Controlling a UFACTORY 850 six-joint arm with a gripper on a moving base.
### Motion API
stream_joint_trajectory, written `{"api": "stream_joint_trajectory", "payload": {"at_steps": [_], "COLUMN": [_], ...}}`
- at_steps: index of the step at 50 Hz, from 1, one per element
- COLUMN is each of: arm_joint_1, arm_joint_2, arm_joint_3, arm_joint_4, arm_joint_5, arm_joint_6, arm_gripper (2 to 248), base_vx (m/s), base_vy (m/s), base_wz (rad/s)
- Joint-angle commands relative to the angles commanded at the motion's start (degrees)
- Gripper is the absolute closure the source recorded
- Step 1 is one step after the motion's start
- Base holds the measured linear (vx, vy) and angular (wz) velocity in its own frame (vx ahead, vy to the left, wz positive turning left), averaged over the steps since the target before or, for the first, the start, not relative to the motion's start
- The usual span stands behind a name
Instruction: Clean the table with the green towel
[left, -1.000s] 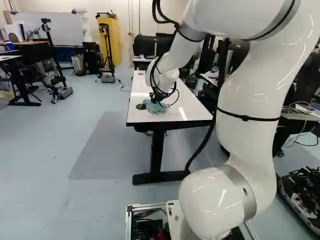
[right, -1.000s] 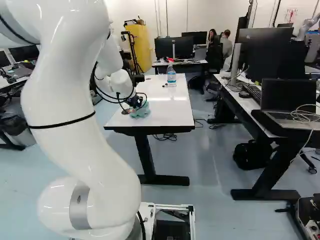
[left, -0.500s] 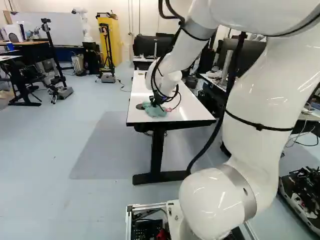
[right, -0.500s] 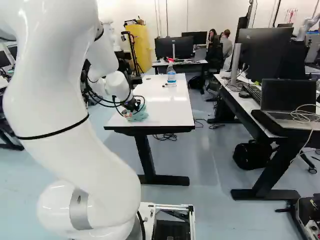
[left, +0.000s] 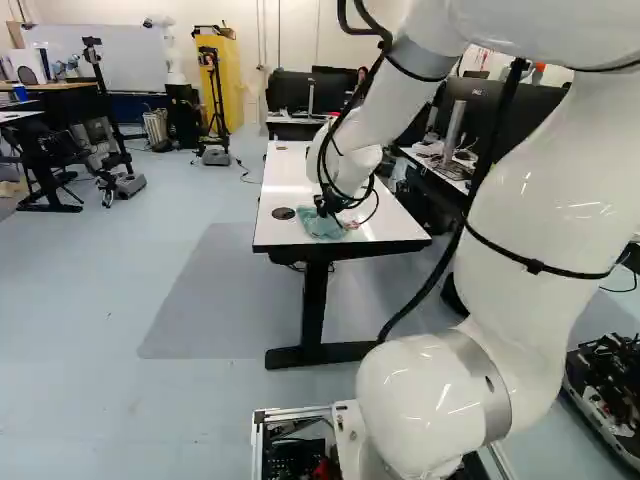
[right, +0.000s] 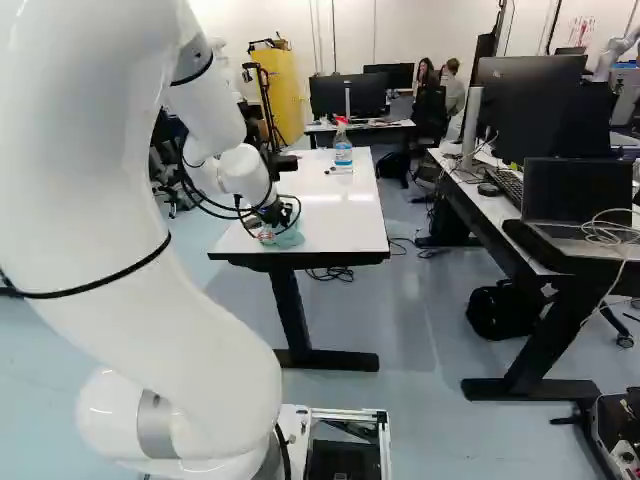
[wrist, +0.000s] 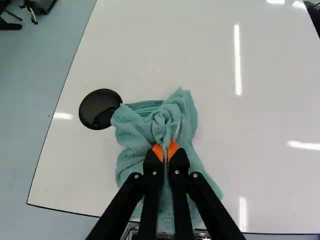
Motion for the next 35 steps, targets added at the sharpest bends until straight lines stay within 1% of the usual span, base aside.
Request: {"api": "stream_joint_trajectory", "payload": {"at_steps": [19,27,35], "arm_joint_1": [-4.0,-5.3,-6.1], "arm_joint_2": [-0.1,-1.4,-3.3], "arm_joint_3": [-0.1,-1.5,-3.6], "arm_joint_4": [0.0,0.0,0.0], "arm_joint_5": [0.0,0.0,0.0], "arm_joint_6": [0.0,0.0,0.0], "arm_gripper": [220,220,220], "base_vx": [0.000,0.000,0.000], "base_vy": [0.000,0.000,0.000], "base_wz": [0.000,0.000,0.000]}}
